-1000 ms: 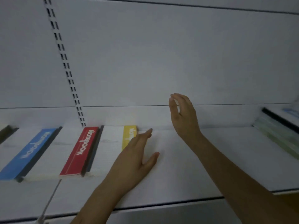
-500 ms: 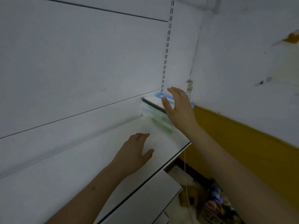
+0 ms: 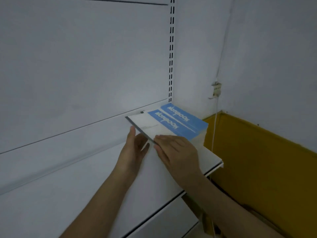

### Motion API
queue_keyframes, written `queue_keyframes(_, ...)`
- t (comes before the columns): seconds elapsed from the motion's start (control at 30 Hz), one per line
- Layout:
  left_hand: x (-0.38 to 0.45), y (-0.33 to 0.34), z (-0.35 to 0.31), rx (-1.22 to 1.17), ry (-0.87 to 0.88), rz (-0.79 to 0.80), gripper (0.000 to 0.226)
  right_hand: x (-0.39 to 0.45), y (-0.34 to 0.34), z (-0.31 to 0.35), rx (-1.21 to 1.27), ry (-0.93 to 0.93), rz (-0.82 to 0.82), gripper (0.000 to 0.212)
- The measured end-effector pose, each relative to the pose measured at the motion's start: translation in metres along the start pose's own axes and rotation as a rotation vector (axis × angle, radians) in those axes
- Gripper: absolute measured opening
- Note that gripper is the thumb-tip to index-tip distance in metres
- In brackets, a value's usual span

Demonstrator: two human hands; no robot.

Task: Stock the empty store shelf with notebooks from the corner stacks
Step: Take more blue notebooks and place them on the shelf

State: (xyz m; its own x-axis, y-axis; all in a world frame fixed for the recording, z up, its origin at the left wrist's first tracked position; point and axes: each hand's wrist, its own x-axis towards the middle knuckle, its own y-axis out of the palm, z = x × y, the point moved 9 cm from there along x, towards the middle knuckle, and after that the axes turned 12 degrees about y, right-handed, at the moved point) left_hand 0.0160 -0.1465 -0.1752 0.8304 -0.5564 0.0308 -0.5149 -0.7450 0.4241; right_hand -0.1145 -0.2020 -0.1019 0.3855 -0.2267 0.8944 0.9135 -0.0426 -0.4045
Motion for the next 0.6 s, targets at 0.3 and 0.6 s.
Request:
queue_keyframes(0.3,-0.041,-0.072,-0.010,-0.031,-0.081,-0.299,0.018,0.014,0.037,-0.037,-0.006,0.226,0.427,0.061)
queue_keyframes(0.6,-0.040,-0.074,-0.007,-0.032,-0.041,-0.300,0.020,0.019,0.023,-0.032,0.016,0.311,0.359,0.050)
